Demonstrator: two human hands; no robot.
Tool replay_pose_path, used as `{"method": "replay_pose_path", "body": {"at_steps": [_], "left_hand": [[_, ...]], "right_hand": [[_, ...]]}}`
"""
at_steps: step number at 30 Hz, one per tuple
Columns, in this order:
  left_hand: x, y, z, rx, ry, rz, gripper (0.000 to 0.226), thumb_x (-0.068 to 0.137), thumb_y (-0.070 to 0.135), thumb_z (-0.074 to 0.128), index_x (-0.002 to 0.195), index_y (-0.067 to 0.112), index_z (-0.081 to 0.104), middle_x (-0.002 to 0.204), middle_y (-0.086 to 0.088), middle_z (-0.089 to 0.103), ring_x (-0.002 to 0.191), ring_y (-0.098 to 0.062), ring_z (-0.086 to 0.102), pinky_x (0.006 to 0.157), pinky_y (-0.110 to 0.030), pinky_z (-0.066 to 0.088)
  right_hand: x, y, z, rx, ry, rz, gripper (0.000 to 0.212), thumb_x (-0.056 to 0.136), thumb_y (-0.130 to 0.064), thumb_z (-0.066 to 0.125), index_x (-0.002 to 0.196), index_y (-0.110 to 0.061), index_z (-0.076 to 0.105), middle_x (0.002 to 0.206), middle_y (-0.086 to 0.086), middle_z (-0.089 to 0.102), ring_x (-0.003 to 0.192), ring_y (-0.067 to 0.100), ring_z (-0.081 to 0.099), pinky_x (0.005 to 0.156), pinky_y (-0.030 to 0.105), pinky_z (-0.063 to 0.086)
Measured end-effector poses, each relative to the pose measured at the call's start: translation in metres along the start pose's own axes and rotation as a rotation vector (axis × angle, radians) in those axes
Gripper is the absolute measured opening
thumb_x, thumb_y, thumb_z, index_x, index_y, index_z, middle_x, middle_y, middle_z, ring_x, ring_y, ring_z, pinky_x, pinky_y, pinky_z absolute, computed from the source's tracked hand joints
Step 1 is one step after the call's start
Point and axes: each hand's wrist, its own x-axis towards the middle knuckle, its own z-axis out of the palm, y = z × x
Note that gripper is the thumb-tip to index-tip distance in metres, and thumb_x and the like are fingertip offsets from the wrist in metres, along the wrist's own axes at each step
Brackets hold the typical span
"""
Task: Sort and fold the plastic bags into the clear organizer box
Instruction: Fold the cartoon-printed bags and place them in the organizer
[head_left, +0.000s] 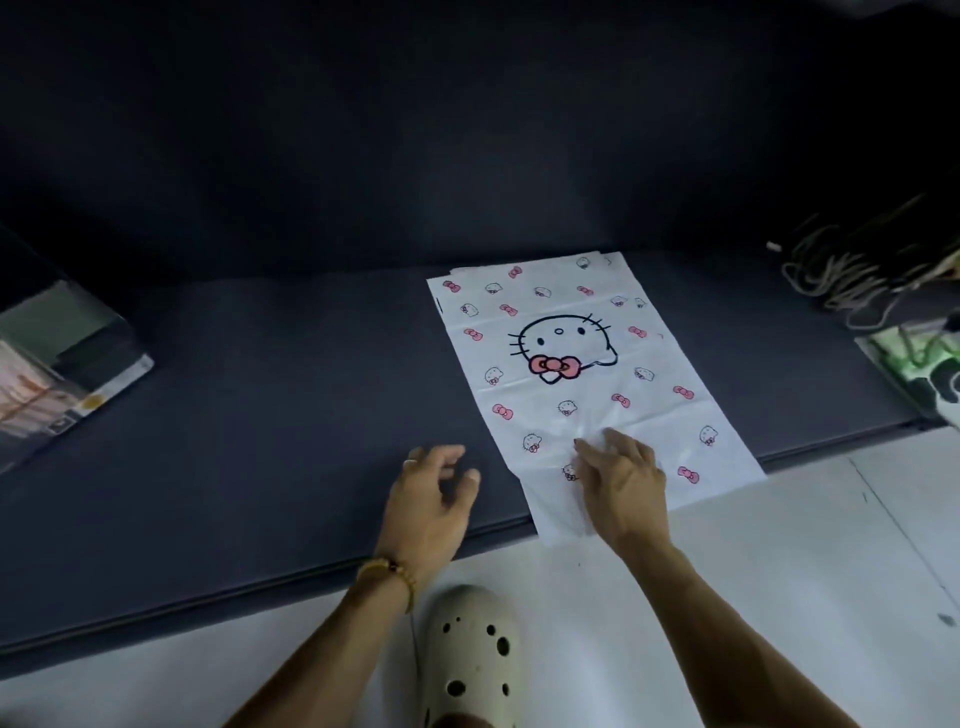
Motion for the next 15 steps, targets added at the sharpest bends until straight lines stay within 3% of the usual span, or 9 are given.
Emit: {"method": "replay_pose_path", "body": {"at_steps": [4, 6, 8, 12, 15], "left_hand": [[0.006, 0.005, 0.021, 0.325, -0.133, 0.263, 0.055, 0.085, 0.039, 0.063, 0.135, 0.026, 0.045, 0.135, 0.01, 0.039, 0.125, -0.008, 0.035, 0.102, -0.025, 0.036], [0.013, 0.006, 0.03, 0.566, -0.261, 0.404, 0.071, 0.084, 0.046, 0.061, 0.145, 0.023, 0.033, 0.15, 0.006, 0.028, 0.141, -0.015, 0.015, 0.116, -0.032, 0.015], [0.017, 0.006, 0.035, 0.707, -0.362, 0.435, 0.073, 0.086, 0.049, 0.058, 0.147, 0.023, 0.027, 0.155, 0.003, 0.022, 0.145, -0.015, 0.006, 0.118, -0.034, 0.0], [0.02, 0.0, 0.034, 0.714, -0.242, 0.456, 0.044, 0.091, 0.046, 0.052, 0.13, 0.026, 0.054, 0.135, 0.007, 0.047, 0.128, -0.013, 0.033, 0.107, -0.025, 0.02], [0.021, 0.001, 0.027, 0.752, -0.137, 0.466, 0.025, 0.095, 0.036, 0.046, 0.107, 0.024, 0.064, 0.109, 0.006, 0.058, 0.106, -0.015, 0.045, 0.09, -0.027, 0.036]], "right_hand": [[0.0, 0.003, -0.001, 0.157, 0.017, -0.017, 0.018, 0.093, -0.019, 0.059, 0.09, -0.013, 0.075, 0.112, 0.009, 0.062, 0.1, 0.035, 0.052, 0.083, 0.041, 0.047], [-0.002, -0.001, 0.001, 0.19, 0.001, -0.078, 0.021, 0.093, -0.016, 0.057, 0.082, -0.009, 0.073, 0.101, 0.007, 0.063, 0.092, 0.031, 0.053, 0.078, 0.039, 0.047], [-0.006, -0.006, 0.003, 0.177, -0.032, -0.167, 0.02, 0.094, -0.015, 0.055, 0.083, -0.007, 0.071, 0.1, 0.006, 0.063, 0.091, 0.029, 0.053, 0.079, 0.039, 0.046], [-0.011, -0.011, -0.006, 0.274, -0.069, -0.204, 0.013, 0.09, -0.011, 0.055, 0.09, -0.009, 0.068, 0.1, 0.003, 0.068, 0.094, 0.025, 0.058, 0.079, 0.034, 0.048], [-0.015, -0.016, -0.016, 0.308, -0.009, -0.236, 0.025, 0.089, -0.028, 0.056, 0.102, -0.01, 0.068, 0.11, 0.004, 0.068, 0.102, 0.025, 0.061, 0.087, 0.039, 0.05]]}}
